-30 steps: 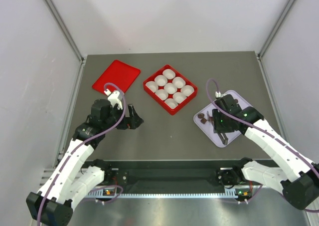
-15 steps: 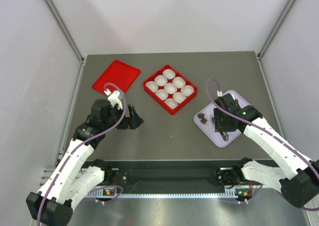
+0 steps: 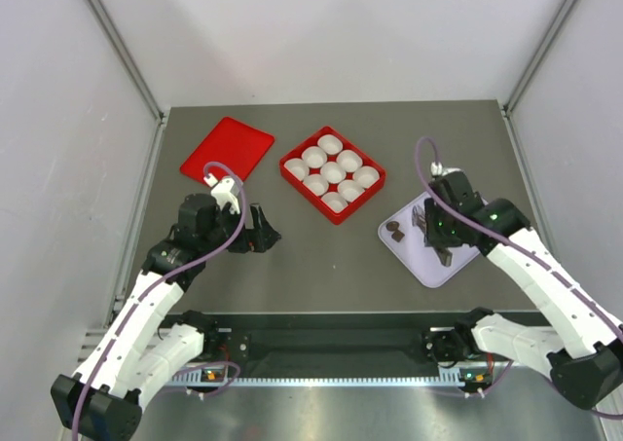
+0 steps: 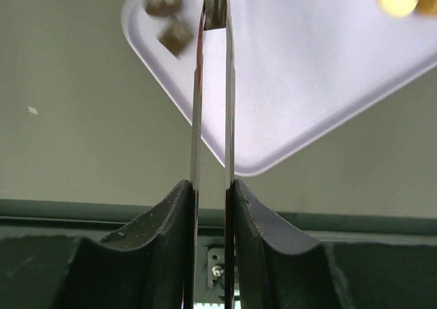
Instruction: Pack the chocolate
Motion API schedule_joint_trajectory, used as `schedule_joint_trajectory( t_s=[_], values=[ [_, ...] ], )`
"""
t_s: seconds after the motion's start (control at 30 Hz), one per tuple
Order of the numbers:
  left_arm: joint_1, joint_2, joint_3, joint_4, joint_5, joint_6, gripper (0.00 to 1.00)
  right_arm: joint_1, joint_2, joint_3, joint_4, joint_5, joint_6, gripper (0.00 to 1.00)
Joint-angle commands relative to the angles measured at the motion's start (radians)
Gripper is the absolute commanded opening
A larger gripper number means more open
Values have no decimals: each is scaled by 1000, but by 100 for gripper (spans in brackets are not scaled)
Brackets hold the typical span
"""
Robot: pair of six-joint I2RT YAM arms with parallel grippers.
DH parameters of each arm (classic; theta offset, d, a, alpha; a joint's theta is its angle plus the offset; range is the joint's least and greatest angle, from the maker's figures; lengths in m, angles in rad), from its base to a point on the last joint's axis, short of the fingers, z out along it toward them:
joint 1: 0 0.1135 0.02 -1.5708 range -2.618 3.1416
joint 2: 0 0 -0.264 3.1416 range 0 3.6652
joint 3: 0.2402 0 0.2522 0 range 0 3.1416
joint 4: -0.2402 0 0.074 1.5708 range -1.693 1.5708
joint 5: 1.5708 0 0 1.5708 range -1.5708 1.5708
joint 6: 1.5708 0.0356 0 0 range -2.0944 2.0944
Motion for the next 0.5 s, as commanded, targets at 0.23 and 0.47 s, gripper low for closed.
schedule_joint_trajectory(
  t_s=[0.23,0.47],
  values=[
    [-6,-2,-2,43,-9,7,94,-4,208,334,347,-122,-76,15],
    [-6,-5,-1,38,-25,5,94,34,535,471,595,-109,-91,15]
  ],
)
